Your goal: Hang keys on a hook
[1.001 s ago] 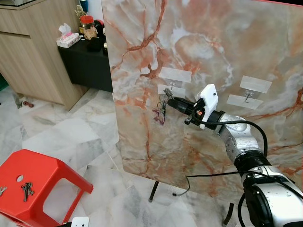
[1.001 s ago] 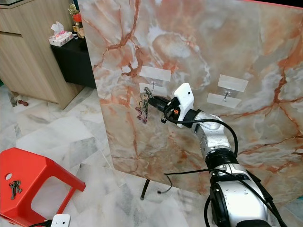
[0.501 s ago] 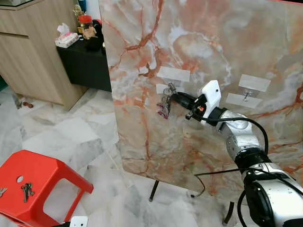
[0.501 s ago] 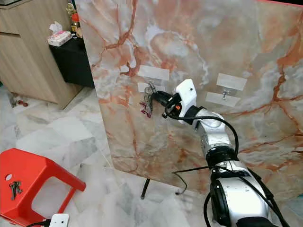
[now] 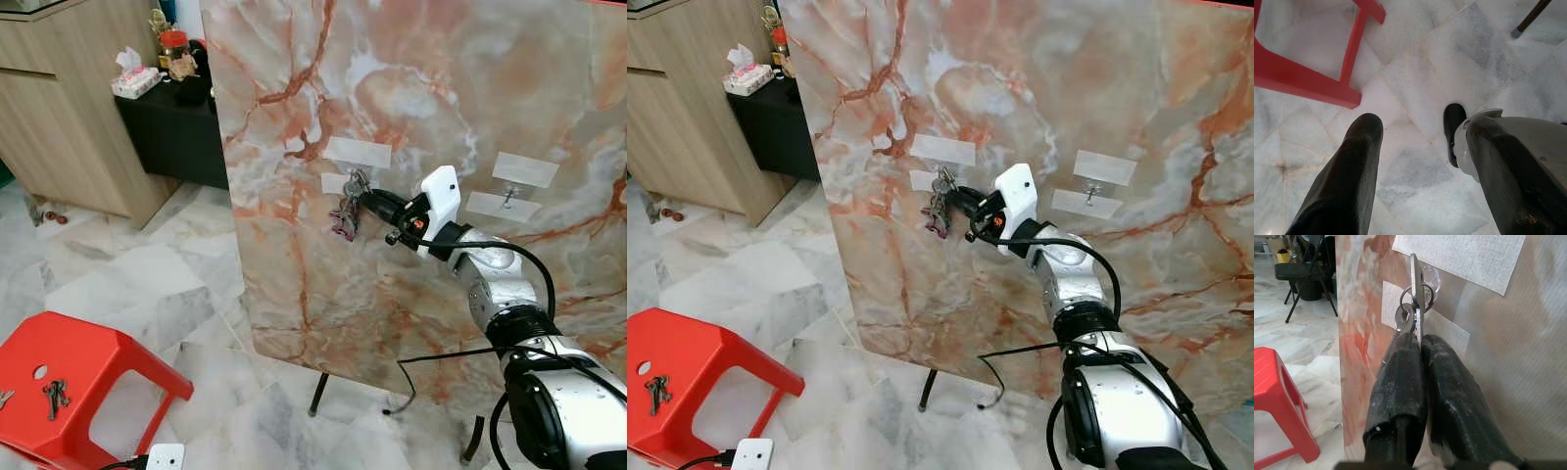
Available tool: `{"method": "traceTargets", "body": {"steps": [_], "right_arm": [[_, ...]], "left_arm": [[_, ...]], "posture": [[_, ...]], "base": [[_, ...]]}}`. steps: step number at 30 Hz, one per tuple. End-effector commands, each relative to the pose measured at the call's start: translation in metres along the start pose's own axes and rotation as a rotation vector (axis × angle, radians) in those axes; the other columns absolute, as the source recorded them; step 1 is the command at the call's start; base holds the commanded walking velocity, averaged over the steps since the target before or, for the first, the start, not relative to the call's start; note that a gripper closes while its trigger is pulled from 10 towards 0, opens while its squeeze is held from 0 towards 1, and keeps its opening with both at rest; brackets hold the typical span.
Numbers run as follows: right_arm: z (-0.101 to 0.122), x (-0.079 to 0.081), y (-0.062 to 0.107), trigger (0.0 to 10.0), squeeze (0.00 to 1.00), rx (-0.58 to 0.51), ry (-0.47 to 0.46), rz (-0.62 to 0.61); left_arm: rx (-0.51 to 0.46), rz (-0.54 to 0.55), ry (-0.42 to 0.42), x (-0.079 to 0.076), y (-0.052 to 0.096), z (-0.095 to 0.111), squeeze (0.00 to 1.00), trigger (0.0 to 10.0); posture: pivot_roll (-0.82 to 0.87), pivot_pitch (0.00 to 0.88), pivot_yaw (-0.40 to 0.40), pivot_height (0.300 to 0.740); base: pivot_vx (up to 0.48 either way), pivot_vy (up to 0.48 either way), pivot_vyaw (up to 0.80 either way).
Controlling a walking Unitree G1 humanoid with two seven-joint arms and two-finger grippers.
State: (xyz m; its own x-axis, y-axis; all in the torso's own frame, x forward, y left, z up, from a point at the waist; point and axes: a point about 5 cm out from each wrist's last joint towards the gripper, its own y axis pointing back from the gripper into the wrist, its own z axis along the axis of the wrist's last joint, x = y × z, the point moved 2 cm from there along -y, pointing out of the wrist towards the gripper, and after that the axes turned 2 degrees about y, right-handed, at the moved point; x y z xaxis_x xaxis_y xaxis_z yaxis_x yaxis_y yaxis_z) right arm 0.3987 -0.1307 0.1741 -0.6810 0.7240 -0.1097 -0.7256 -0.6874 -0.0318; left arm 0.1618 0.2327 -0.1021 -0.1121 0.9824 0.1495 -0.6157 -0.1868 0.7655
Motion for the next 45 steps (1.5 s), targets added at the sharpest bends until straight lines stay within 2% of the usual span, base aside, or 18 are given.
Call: {"method": "traceTargets", "body": {"steps": [1,14,26,34,35,36,37,38,39,45], "right_arm": [[0.009,-0.005,-0.002,10.0,0.0,-0.016,0.022,-0.02],[0.018,-0.005,-0.008,10.0,0.0,-0.036,0.036,-0.022],[0.01,-0.004,-0.006,10.0,0.0,0.003,0.041,-0.029],[0.009,-0.002,-0.006,10.0,0.0,-0.003,0.017,-0.006],[0.008,-0.002,-0.006,10.0,0.12,-0.001,0.018,-0.007],[0.008,-0.002,-0.006,10.0,0.12,-0.001,0.018,-0.007],[0.008,-0.002,-0.006,10.0,0.49,0.002,0.015,-0.009],[0.007,-0.002,-0.006,10.0,0.77,0.004,0.012,-0.009],[0.007,-0.002,-0.006,10.0,0.87,0.005,0.013,-0.01],[0.006,-0.004,-0.005,10.0,0.87,0.014,0.015,-0.018]], "left_arm": [[0.016,0.002,0.0,-0.002,0.002,-0.007,0.0,10.0],[0.015,0.006,0.002,0.0,0.001,-0.004,0.0,10.0],[0.019,0.012,0.003,0.005,0.002,-0.007,0.0,10.0],[0.025,0.011,0.002,0.002,0.002,-0.007,0.0,10.0],[0.025,0.01,0.002,0.001,0.001,-0.006,0.0,10.0],[0.025,0.01,0.002,0.001,0.001,-0.006,0.0,10.0],[0.025,0.009,0.002,0.0,0.001,-0.006,0.0,10.0],[0.024,0.009,0.001,0.0,0.001,-0.005,0.0,10.0],[0.023,0.009,0.001,0.0,0.001,-0.005,0.0,10.0],[0.023,0.012,0.001,0.004,0.001,-0.006,0.0,10.0]], "posture": [[0.09,0.089,-0.031,0.737],[0.09,0.089,-0.032,0.737],[0.09,0.09,-0.034,0.737],[0.09,0.089,-0.033,0.737],[0.09,0.088,-0.033,0.737],[0.09,0.088,-0.033,0.737],[0.09,0.089,-0.033,0.737],[0.09,0.089,-0.034,0.737],[0.09,0.089,-0.034,0.737],[0.09,0.088,-0.032,0.737]], "base": [[0.0,0.0,0.0],[0.0,0.0,0.0],[0.0,0.0,0.0],[0.0,0.0,0.0],[0.0,0.0,0.0],[0.0,0.0,0.0],[0.0,0.0,0.0],[0.0,0.0,0.0],[0.0,0.0,0.0],[0.0,0.0,0.0]]}}
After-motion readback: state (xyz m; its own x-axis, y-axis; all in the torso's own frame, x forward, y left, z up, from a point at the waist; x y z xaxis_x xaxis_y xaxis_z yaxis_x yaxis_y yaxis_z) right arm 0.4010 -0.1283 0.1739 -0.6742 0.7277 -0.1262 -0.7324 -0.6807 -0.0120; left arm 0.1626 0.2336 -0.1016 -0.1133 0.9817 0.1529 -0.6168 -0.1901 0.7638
